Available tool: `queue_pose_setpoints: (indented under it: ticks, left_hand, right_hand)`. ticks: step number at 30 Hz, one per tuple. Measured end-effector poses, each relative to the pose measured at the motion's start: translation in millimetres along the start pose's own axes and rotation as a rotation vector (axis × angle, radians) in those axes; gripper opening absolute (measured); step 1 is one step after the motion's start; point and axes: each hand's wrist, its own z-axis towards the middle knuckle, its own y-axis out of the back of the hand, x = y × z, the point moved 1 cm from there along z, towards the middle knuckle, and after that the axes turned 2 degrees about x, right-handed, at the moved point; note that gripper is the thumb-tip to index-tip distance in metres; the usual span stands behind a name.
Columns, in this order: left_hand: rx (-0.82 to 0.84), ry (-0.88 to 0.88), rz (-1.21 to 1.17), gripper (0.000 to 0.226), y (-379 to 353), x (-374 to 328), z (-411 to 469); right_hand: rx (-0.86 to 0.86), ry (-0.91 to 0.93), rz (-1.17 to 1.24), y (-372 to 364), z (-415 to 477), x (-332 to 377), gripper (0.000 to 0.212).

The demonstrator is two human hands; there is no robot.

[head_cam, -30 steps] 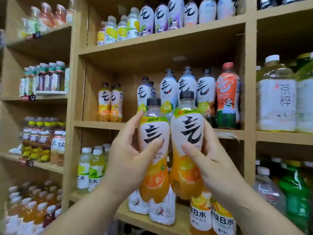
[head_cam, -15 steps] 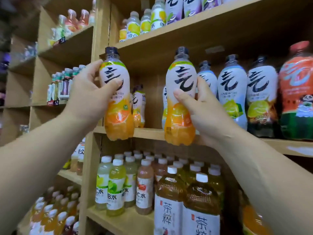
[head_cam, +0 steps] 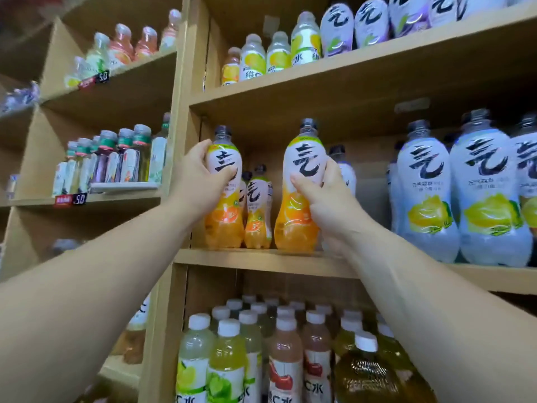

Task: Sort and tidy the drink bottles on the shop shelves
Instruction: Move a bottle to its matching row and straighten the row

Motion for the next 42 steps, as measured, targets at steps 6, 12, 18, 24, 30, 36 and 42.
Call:
queue_pose_setpoints:
  ticks: [6, 12, 18, 24, 30, 36, 42]
  left_hand:
    - [0.124, -0.012, -0.006, 0.076, 1.4, 50.7, 25.3]
    - [0.143, -0.083, -0.035, 0.072, -5.0, 77.2, 26.4]
    - [0.105, -0.159, 0.032, 0.064, -14.4, 90.1, 8.9]
    - [0.198, -0.234, 0.162, 0.076, 0.0, 107.0, -24.4]
    - [0.304, -0.428, 0.351, 0.043, 16.0, 120.1, -44.0]
    - [0.443, -0.191, 0.5, 0.044, 17.5, 94.3, -27.6]
    - [0.479, -0.13, 0.536, 0.046, 11.0, 96.1, -24.4]
  right_hand:
    - [-0.026, -0.021, -0.105, -45.9, 15.5, -30.9, 0.059]
    - [-0.037, -0.05, -0.216, -67.6, 24.0, -43.9, 0.062]
    - [-0.071, -0.106, -0.284, -73.3, 25.2, -48.2, 0.069]
    - [-0.103, -0.193, -0.289, -72.2, 23.4, -48.8, 0.065]
    - [-0.095, -0.217, -0.434, -76.5, 21.0, -42.6, 0.05]
    - [-0.135, -0.207, -0.629, -91.2, 28.3, -46.3, 0.053]
    - [-0.181, -0.226, -0.595, -96.8, 36.4, -54.5, 0.055]
